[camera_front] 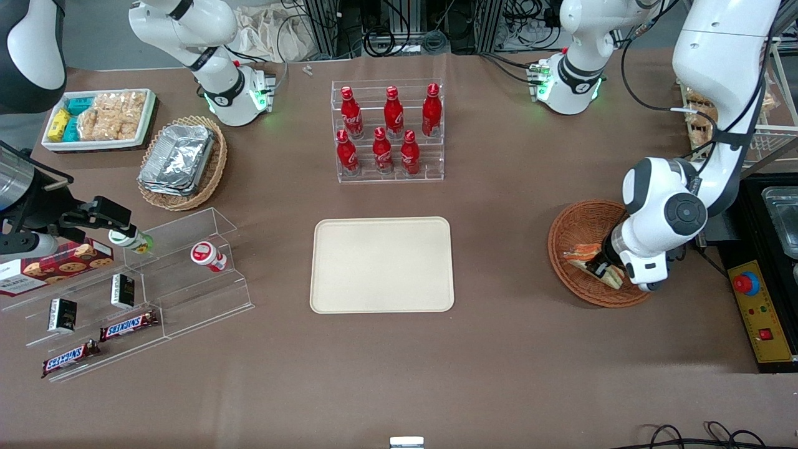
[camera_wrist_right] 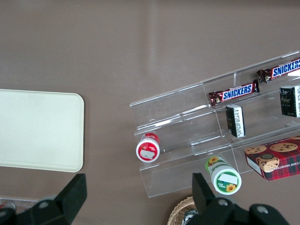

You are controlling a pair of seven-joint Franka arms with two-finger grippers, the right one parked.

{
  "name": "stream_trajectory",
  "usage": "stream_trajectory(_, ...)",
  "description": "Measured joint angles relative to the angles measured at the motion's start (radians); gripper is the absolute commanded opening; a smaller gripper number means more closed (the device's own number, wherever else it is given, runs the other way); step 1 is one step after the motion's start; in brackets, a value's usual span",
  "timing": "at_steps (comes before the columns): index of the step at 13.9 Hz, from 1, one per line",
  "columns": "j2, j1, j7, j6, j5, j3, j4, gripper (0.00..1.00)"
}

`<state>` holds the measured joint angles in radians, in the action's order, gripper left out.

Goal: Place sandwich from basket to tray
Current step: 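Lift the sandwich up out of the basket with the left gripper, then carry the sandwich over the cream tray and lower it onto it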

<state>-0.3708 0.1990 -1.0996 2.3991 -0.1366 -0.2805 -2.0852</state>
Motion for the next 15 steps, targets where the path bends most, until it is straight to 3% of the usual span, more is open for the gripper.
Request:
stream_trajectory(3, 0.020, -0.003, -0.018, -0.046, -0.026, -0.003, 0.021, 0.03)
stream_trajectory(9, 0.089, -0.012, 0.024, -0.571, -0.057, -0.030, 0.297, 0.03)
stream_trajectory(12, 0.121, -0.013, 0.218, -0.747, -0.016, -0.034, 0.397, 0.01)
stream_trajectory(15, 0.174, -0.015, 0.475, -0.811, 0.033, -0.048, 0.418, 0.00)
